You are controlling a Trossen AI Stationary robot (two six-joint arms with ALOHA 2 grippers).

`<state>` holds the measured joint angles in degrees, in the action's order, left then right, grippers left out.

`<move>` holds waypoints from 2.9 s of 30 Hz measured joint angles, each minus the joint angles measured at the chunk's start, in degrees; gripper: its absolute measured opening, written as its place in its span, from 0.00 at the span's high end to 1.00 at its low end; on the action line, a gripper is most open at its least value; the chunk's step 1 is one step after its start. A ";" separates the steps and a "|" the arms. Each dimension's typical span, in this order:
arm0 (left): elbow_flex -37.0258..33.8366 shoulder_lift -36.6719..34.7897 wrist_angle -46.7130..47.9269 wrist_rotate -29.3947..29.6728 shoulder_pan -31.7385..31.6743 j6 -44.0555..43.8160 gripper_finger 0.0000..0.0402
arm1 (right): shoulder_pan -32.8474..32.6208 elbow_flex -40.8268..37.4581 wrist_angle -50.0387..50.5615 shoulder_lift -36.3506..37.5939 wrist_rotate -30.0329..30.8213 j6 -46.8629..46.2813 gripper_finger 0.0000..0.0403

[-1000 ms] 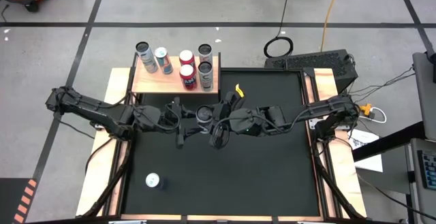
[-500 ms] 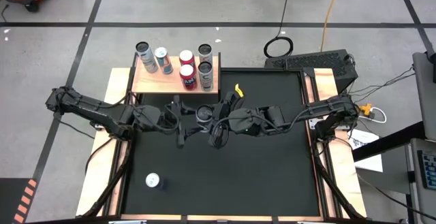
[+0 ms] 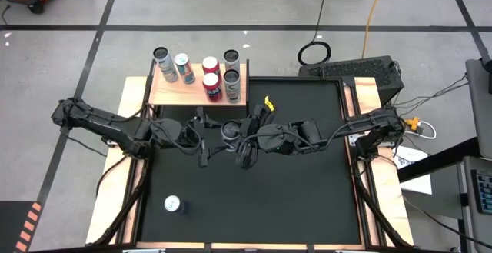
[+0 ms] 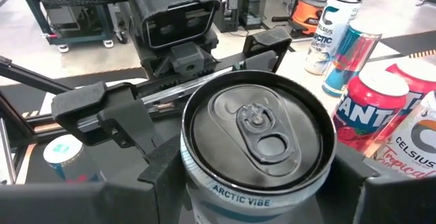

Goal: Place canned beverage on shelf
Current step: Put the white-blue soda can aligned with the other white-blue soda can on the shelf

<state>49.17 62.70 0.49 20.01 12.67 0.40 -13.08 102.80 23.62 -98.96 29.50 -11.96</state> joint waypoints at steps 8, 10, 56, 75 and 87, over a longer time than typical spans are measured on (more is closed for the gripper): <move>0.00 -0.02 -3.55 -0.04 0.04 1.67 0.21 | 0.03 0.00 -0.02 0.00 0.20 0.50 0.46; 0.00 -0.04 -3.58 -0.07 0.04 1.92 0.21 | 0.20 0.00 -0.06 0.00 0.15 0.54 0.46; 0.02 3.49 -6.13 5.27 -1.79 -0.76 0.38 | 1.88 -0.07 -5.42 -1.09 -2.48 0.68 0.42; 1.18 -13.49 8.64 7.33 -2.14 1.43 0.38 | -0.11 -0.05 -2.82 9.92 -21.52 -3.20 0.33; -4.95 -21.95 11.65 10.70 -2.16 -1.60 0.39 | -8.50 0.02 3.59 19.93 -29.51 -9.71 0.33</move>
<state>44.22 40.74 12.15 30.71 10.50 -1.19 -21.59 102.82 27.20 -79.02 -0.01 -21.67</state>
